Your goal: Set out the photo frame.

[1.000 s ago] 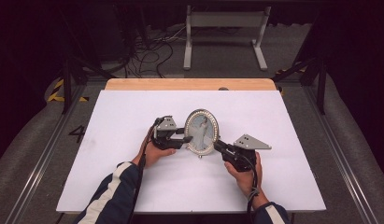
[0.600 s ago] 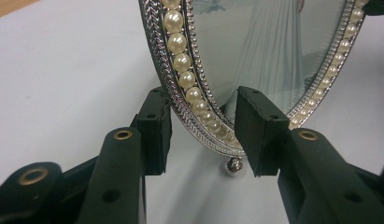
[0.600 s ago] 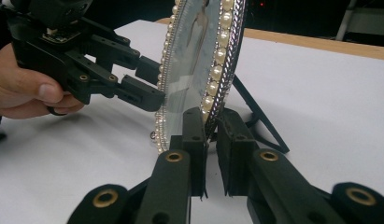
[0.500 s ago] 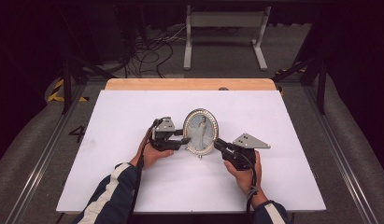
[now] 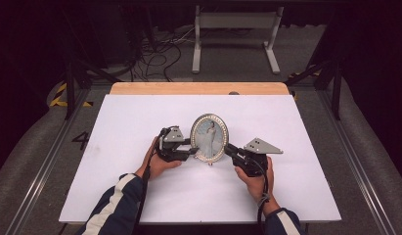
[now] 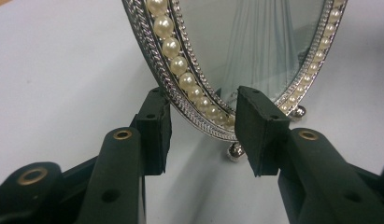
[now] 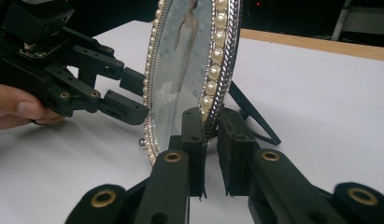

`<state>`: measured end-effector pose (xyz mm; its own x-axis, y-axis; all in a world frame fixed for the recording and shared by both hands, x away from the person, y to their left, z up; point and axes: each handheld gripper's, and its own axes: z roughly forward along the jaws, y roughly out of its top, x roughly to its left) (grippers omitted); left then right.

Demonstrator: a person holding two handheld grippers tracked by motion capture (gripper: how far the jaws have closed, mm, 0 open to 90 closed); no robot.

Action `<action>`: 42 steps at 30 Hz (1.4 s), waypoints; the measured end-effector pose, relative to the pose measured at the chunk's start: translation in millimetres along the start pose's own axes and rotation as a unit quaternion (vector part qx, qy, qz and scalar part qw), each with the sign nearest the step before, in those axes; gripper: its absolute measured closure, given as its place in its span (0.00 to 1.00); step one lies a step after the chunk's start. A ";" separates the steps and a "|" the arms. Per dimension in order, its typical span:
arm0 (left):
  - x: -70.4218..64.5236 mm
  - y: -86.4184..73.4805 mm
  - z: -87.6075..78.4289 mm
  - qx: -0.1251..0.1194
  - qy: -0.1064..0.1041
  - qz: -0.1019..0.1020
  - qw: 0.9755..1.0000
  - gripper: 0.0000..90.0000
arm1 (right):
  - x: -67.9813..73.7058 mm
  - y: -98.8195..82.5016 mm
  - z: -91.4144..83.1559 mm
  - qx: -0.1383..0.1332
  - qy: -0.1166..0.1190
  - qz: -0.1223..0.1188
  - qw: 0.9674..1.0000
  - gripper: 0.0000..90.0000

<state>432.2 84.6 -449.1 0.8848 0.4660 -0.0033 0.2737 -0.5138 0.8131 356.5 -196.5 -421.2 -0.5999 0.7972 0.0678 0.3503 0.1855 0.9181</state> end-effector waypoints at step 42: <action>-7.2 8.1 -13.2 -0.045 0.050 -0.040 0.997 0.69 | -3.7 0.2 1.3 -0.001 -0.009 -0.003 1.000 0.92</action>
<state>423.0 86.5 -434.8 0.8182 0.5747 -0.0159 0.3031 -0.4076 0.8614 359.7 -198.7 -421.8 -0.5891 0.8061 0.0561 0.3464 0.1892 0.9188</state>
